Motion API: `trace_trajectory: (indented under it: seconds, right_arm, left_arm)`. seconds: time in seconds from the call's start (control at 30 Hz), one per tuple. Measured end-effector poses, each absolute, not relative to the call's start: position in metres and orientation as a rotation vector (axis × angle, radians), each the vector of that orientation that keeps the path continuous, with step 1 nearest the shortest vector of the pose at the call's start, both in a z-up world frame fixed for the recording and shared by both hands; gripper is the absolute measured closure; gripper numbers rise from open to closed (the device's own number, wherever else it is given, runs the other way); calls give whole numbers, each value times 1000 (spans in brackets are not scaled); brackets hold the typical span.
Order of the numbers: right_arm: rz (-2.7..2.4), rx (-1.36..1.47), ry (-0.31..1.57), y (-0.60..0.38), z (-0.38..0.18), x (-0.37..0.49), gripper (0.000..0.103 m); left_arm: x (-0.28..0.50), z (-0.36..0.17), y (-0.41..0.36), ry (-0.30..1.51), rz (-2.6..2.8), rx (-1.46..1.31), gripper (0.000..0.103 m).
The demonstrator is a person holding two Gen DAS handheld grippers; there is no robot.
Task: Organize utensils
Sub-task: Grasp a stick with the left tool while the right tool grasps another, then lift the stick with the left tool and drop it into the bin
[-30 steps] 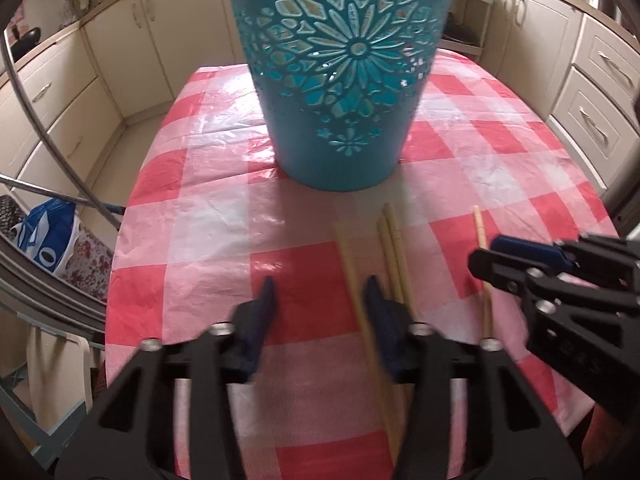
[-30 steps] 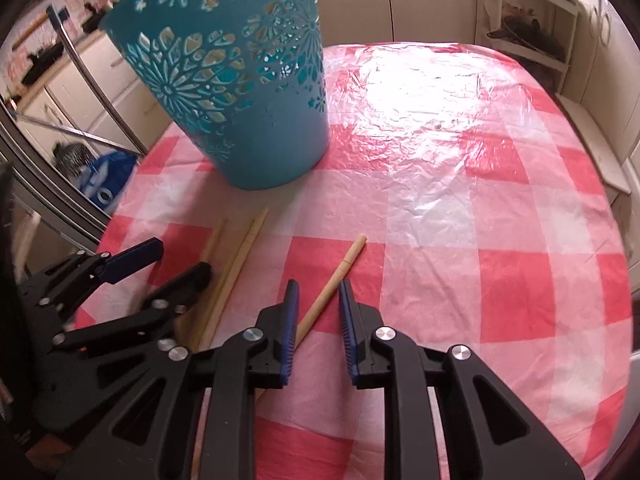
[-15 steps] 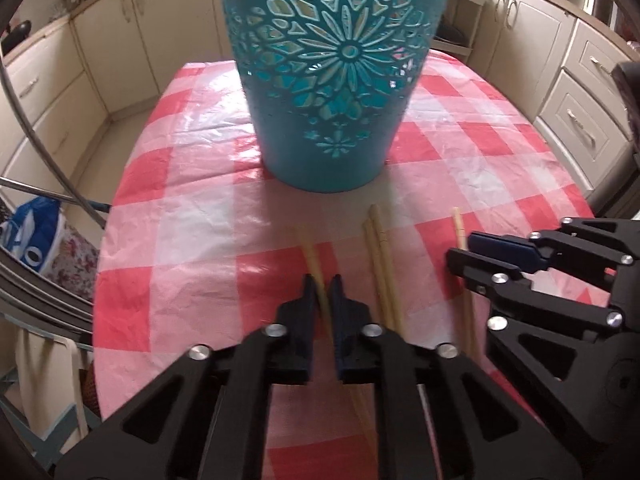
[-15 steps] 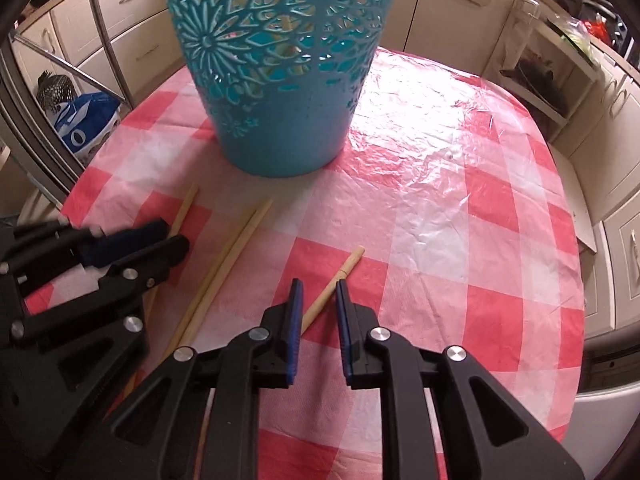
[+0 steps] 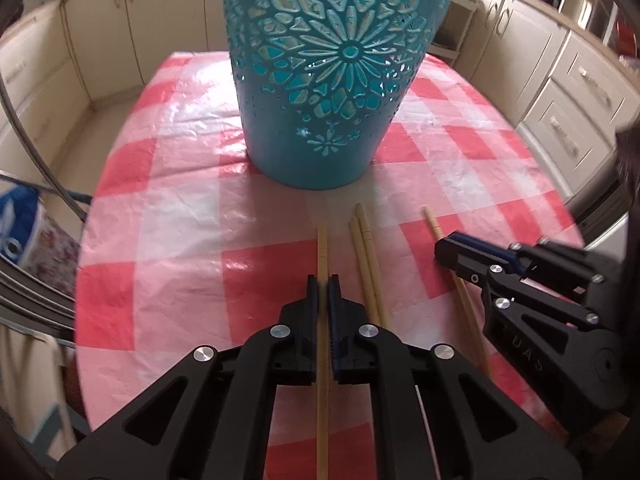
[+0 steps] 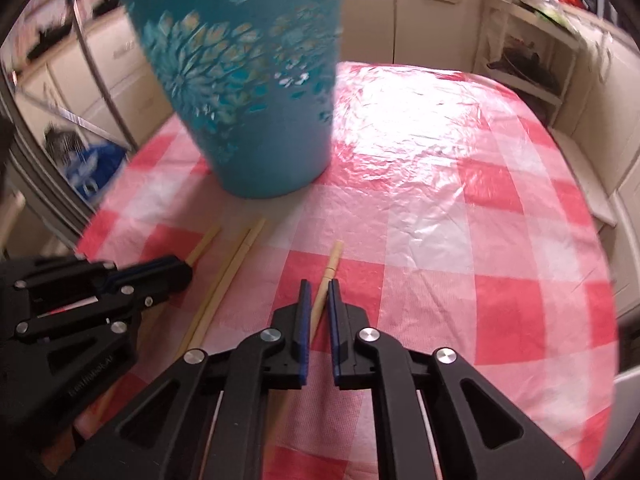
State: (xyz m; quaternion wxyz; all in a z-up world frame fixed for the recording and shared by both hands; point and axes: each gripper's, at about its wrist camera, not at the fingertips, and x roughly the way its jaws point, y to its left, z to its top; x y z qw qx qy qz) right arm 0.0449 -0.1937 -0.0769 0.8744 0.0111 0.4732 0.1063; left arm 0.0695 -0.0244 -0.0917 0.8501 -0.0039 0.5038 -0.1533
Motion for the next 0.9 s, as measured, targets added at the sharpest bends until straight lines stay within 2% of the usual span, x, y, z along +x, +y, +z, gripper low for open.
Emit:
trace_trajectory:
  seconds: [0.5,0.67,0.9]
  right_arm:
    - [273,171,956,-226,-68,41,97]
    - [283,185,979,-227,-73,40,97]
    - [289,185,1011,-217,-79,41,97]
  left_arm:
    - [56,-43,14,978,-436,-190,98]
    - [40,27,37,822,-491,-249,98]
    - [85,126,37,523,-426,-298,98]
